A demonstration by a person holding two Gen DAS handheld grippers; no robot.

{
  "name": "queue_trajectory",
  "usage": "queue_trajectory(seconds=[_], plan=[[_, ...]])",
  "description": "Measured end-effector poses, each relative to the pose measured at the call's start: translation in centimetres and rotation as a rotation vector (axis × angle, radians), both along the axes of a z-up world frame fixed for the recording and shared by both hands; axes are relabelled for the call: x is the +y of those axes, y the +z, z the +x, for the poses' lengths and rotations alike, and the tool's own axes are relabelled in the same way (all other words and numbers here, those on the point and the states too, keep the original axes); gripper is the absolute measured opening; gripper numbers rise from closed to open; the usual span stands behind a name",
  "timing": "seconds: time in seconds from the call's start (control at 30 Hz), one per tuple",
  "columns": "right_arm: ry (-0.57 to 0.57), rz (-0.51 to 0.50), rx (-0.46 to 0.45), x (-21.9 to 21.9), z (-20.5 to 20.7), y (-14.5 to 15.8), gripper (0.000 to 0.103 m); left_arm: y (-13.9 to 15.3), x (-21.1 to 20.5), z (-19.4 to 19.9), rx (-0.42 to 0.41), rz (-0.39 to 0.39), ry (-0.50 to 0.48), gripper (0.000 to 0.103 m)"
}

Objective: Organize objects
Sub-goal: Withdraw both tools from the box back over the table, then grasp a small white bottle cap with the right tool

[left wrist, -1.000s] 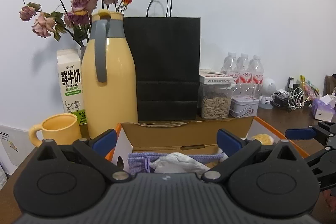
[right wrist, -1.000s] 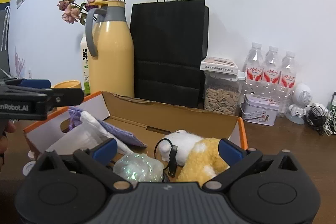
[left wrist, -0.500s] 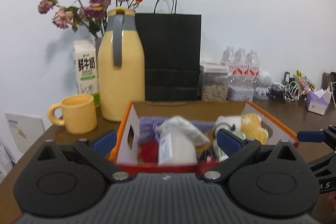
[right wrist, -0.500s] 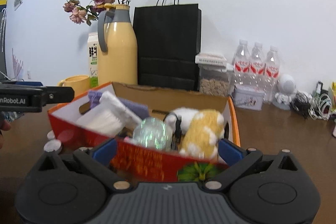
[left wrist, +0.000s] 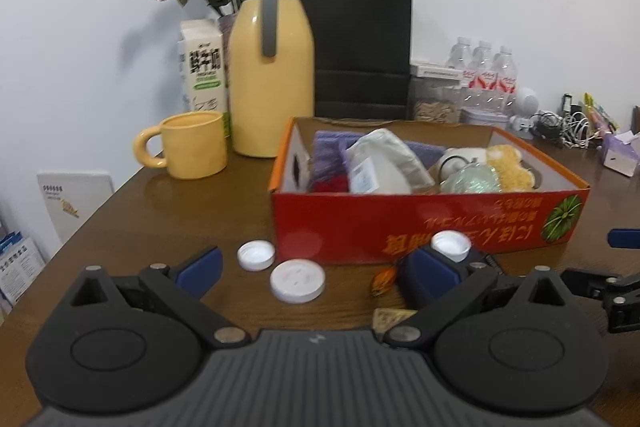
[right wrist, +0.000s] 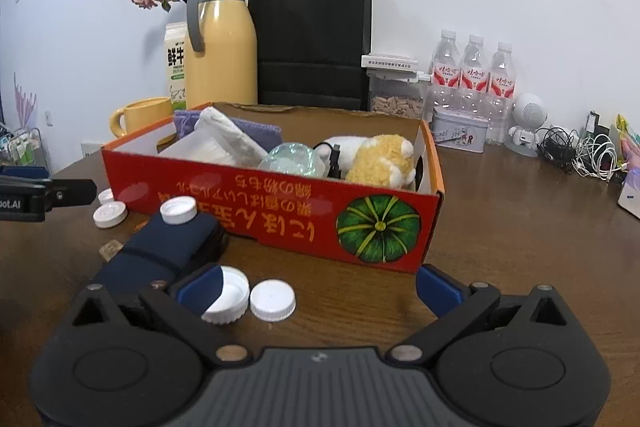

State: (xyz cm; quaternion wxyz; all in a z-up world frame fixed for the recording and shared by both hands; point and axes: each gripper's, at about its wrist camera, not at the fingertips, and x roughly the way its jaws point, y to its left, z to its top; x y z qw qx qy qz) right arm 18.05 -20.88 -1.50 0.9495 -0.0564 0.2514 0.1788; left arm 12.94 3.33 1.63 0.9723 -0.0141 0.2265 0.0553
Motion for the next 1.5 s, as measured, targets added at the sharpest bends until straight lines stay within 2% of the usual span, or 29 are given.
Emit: queue_trajectory(seconds=[0.33,0.63,0.7,0.93,1.03,1.07,1.1,1.23,1.5], plan=[[0.009,-0.037,0.042,0.4,-0.3,-0.8,0.101,-1.7,2.5,-1.1,0.040,-0.027,0.058,0.103],[0.010,-0.043,0.088,1.1,0.9,-1.2,0.083,-1.9,3.1,-1.1,0.042,-0.068,0.049,0.103],[0.008,-0.048,0.098,1.2,1.1,-1.3,0.075,-1.9,3.2,-1.1,0.043,-0.074,0.051,0.103],[0.053,-0.067,0.109,2.4,2.1,-1.4,0.063,-1.9,3.3,-1.1,0.047,-0.077,0.052,0.103],[0.088,-0.041,0.117,2.9,2.4,-1.4,0.043,-2.0,3.3,-1.0,0.053,-0.080,0.053,0.103],[0.098,-0.037,0.117,3.0,2.4,-1.3,0.032,-2.0,3.3,-1.0,0.054,-0.080,0.054,0.103],[0.106,-0.037,0.114,3.1,2.3,-1.3,0.027,-2.1,3.3,-1.0,0.056,-0.081,0.054,0.103],[0.096,-0.028,0.097,3.1,1.8,-1.0,0.027,-2.1,3.4,-0.8,0.064,-0.085,0.058,0.103],[0.012,0.019,-0.076,1.6,-0.4,0.2,0.027,-2.4,3.6,-0.3,0.095,-0.090,0.077,0.103]])
